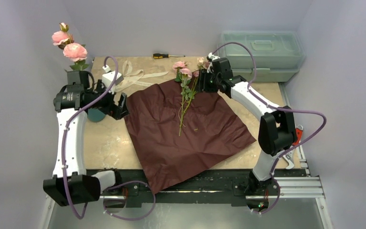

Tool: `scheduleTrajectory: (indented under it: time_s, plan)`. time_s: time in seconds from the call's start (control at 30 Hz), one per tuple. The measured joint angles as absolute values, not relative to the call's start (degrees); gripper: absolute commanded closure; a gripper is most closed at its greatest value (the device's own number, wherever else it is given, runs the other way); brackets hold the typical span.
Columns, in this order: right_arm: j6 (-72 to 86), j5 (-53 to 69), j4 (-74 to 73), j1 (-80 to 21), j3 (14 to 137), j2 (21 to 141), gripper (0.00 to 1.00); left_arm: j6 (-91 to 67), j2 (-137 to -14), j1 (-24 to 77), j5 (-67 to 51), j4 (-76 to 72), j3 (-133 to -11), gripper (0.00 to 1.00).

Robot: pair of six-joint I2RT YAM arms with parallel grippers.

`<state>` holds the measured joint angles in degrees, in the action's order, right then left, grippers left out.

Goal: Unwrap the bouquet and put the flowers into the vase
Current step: Insert the fake flower into the vase, then pick up the fake flower from the wrapping paper.

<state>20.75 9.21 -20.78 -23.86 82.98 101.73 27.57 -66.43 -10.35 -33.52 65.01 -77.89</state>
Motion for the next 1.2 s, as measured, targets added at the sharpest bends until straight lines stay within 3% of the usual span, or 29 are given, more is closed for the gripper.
scheduleTrajectory:
  time_s: [0.17, 0.3, 1.1, 1.2]
  plan:
    - [22.0, 6.9, -17.2, -23.7, 86.6, 107.3, 0.59, 28.3, -71.7, -4.4, -34.5, 61.8, -77.9, 0.04]
    - [22.8, 6.5, -15.4, -24.1, 89.9, 113.1, 0.59, 28.1, -73.8, -0.5, -34.2, 58.6, -77.7, 0.04]
    - [26.1, 3.5, -11.8, -29.1, 106.2, 134.6, 0.56, 21.3, -77.5, -0.5, -34.0, 48.6, -75.9, 0.04]
    - [27.0, 1.9, -12.1, -29.6, 106.2, 134.9, 0.65, 20.4, -77.9, -0.5, -33.9, 48.1, -75.9, 0.04]
